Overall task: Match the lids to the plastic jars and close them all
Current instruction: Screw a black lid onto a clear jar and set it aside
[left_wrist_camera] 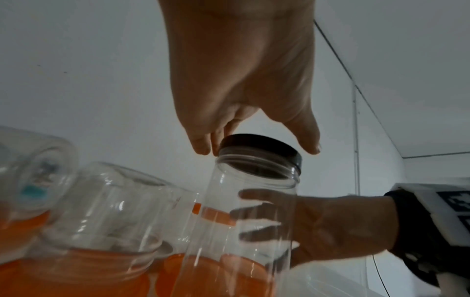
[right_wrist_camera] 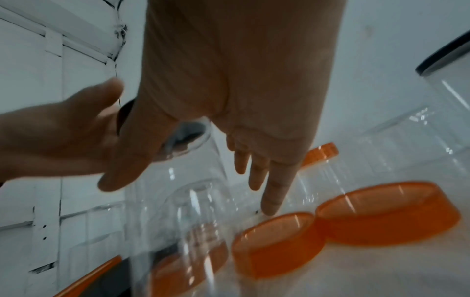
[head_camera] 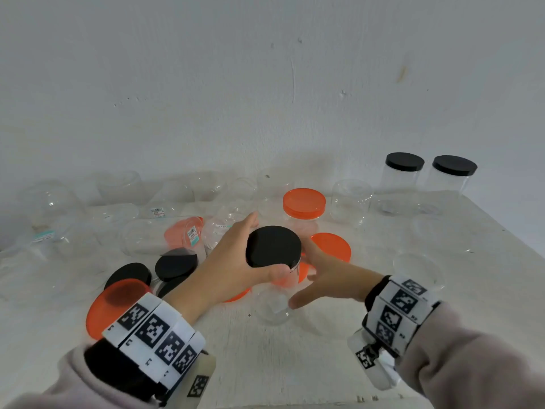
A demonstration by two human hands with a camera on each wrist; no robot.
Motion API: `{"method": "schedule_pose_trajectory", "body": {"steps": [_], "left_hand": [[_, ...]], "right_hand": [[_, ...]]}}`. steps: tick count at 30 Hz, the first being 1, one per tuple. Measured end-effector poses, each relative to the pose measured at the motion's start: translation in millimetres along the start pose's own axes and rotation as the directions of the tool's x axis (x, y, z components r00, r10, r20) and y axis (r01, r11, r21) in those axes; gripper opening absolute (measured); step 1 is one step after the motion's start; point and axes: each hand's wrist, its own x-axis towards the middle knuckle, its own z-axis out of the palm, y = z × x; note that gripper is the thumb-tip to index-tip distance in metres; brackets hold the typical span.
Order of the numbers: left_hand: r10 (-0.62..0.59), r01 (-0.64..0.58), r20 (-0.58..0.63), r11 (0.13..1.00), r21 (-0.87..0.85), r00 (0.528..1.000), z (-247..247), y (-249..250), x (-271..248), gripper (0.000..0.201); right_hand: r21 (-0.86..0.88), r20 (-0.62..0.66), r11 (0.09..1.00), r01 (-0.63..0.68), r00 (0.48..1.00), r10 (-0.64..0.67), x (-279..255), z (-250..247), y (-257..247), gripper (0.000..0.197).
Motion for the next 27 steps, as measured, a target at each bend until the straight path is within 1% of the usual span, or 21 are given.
{"method": "schedule_pose_trajectory", "body": {"steps": [3, 5, 6, 7, 9, 11, 13, 19, 22, 27], "left_hand": [[0.006, -0.004, 0.009, 0.979, -0.205, 1.000, 6, -13, -9, 0.110], [-0.030, 0.040, 0.037, 0.953, -0.300, 0.999, 16, -24, -10, 0.124], [-0.044, 0.060, 0.053, 0.936, -0.348, 0.998, 22, -29, -9, 0.126], [-0.047, 0.064, 0.053, 0.915, -0.398, 0.997, 28, -32, -9, 0.124], [-0.036, 0.038, 0.013, 0.886, -0.462, 0.999, 37, -39, -6, 0.107], [-0.017, 0.007, -0.016, 0.886, -0.464, 1.000, 44, -42, -4, 0.091], [0.002, -0.013, -0.023, 0.883, -0.470, 1.000, 47, -44, -4, 0.084], [0.006, -0.021, -0.031, 0.872, -0.488, 0.999, 51, -50, -3, 0.079], [0.008, -0.030, -0.047, 0.872, -0.488, 0.999, 53, -51, -3, 0.079], [0.043, -0.068, -0.061, 0.858, -0.508, 0.997, 55, -50, -4, 0.077]], "right_hand": [[-0.049, 0.004, 0.998, 0.044, 0.999, -0.044, -7, -19, -19, 0.119], [-0.118, 0.015, 0.990, 0.074, 0.997, -0.073, -8, -27, -36, 0.114], [-0.165, 0.030, 0.983, 0.078, 0.997, -0.074, -7, -29, -45, 0.111], [-0.224, 0.047, 0.972, 0.077, 0.997, -0.069, -6, -29, -54, 0.109], [-0.378, 0.073, 0.922, 0.086, 0.995, -0.063, -3, -26, -73, 0.104], [-0.553, 0.098, 0.826, 0.112, 0.993, -0.068, 1, -21, -89, 0.097], [-0.674, 0.125, 0.729, 0.117, 0.991, -0.044, 5, -17, -102, 0.091], [-0.821, 0.181, 0.565, 0.085, 0.976, 0.117, 15, -12, -128, 0.085], [-0.856, 0.176, 0.511, 0.077, 0.973, 0.147, 19, -10, -135, 0.085], [-0.868, 0.147, 0.493, 0.063, 0.980, 0.134, 22, -9, -136, 0.081]]}}
